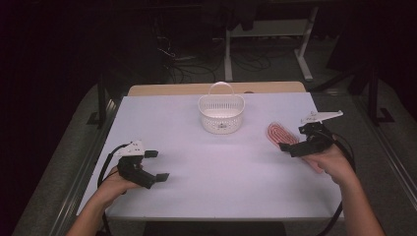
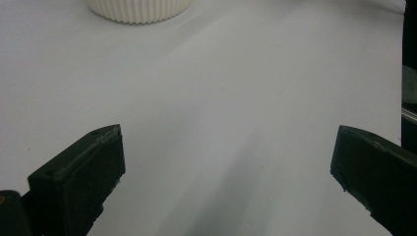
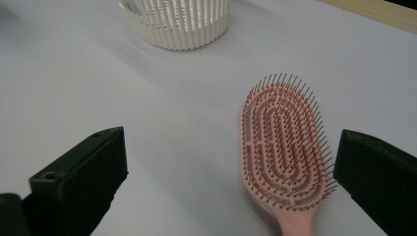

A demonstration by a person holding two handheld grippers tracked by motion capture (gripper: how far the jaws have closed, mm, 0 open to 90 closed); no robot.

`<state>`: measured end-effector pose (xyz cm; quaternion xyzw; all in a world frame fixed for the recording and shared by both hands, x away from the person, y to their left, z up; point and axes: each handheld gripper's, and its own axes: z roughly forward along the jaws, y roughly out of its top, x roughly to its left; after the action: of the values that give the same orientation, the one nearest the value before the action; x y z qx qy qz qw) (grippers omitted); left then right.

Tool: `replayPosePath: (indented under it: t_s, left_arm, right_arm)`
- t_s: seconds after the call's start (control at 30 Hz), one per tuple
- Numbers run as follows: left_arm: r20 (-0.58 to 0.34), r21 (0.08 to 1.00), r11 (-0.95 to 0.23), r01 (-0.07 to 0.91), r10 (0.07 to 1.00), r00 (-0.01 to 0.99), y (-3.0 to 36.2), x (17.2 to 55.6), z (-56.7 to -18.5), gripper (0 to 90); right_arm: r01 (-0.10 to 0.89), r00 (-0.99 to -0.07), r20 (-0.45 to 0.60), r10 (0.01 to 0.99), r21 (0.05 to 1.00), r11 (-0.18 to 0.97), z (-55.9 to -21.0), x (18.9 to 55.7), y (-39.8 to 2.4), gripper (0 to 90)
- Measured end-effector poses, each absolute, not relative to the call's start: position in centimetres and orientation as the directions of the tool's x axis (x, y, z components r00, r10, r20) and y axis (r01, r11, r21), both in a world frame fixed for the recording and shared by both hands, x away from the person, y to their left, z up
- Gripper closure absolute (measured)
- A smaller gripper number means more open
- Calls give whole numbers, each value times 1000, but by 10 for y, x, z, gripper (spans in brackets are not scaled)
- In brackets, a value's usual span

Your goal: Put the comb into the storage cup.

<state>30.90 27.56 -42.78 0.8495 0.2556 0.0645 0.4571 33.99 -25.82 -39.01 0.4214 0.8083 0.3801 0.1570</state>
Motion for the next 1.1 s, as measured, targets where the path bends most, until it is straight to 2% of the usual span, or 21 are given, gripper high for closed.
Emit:
replayPosePath:
  t_s: [1.1]
  left_arm:
    - [-123, 811, -450, 374, 494, 861, 276, 309, -428, 0]
  right_arm:
    - [598, -546, 67, 835, 729, 332, -381, 371, -287, 0]
